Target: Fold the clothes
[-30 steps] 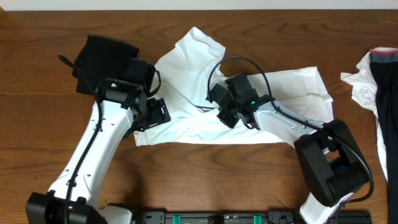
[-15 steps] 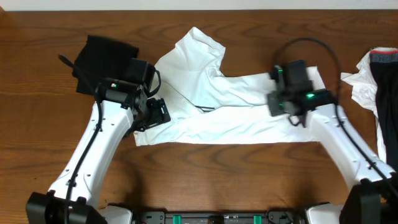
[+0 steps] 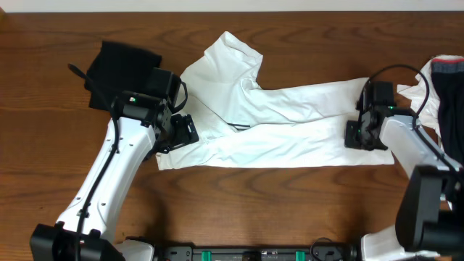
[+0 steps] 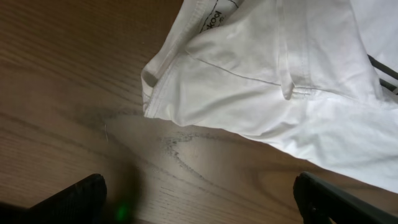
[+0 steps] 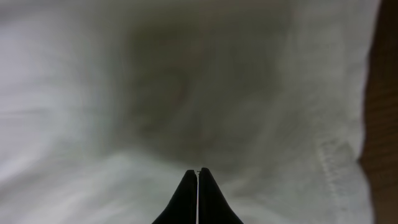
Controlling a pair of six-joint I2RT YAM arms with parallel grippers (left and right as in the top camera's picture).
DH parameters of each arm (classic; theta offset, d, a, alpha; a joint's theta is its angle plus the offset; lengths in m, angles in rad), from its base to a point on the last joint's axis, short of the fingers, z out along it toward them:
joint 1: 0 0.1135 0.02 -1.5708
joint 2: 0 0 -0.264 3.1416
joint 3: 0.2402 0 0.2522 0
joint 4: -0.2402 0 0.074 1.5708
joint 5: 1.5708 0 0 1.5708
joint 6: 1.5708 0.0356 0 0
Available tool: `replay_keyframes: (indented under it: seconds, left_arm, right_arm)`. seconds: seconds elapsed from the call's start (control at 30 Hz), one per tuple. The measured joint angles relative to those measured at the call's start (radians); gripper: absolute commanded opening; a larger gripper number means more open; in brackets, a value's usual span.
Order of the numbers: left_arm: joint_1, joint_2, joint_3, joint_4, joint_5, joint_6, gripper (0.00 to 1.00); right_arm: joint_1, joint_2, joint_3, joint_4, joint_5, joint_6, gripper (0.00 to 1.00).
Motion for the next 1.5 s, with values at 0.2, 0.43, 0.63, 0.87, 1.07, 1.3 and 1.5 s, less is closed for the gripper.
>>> replay_keyframes:
  seconds: [0.2,0.43,0.63,0.87,1.07,1.3,1.5]
  left_arm:
    - [0.000,0.000,0.000,0.000,0.000,0.000,0.98]
    - [0.000,0.000,0.000,0.000,0.000,0.000,0.98]
    - [0.000,0.000,0.000,0.003,0.002,-0.013,0.98]
    - [0.000,0.000,0.000,0.019,0.004,-0.039,0.98]
    - [0.000,0.000,0.000,0.094,0.013,-0.042,0.98]
    - [-0.001,0.000,0.000,0.267,0.178,0.075,0.91]
    - [-0.001,0.042,0.084,0.336,0.221,0.120,0.92]
  right_arm:
    - [-0.057,0.044,-0.008,0.006,-0.016,0.011,0.01]
    - [-0.137,0.048,0.000,-0.079,-0.026,0.015,0.01]
    - [-0.154,0.048,0.002,-0.109,-0.021,0.015,0.01]
    - [-0.160,0.038,0.032,-0.249,-0.046,0.032,0.18]
    - [-0.159,-0.110,0.209,-0.327,-0.154,0.027,0.40]
    - [-0.159,-0.225,0.372,-0.348,-0.241,-0.023,0.49]
    - [-0.159,-0.203,0.381,-0.276,-0.259,-0.046,0.50]
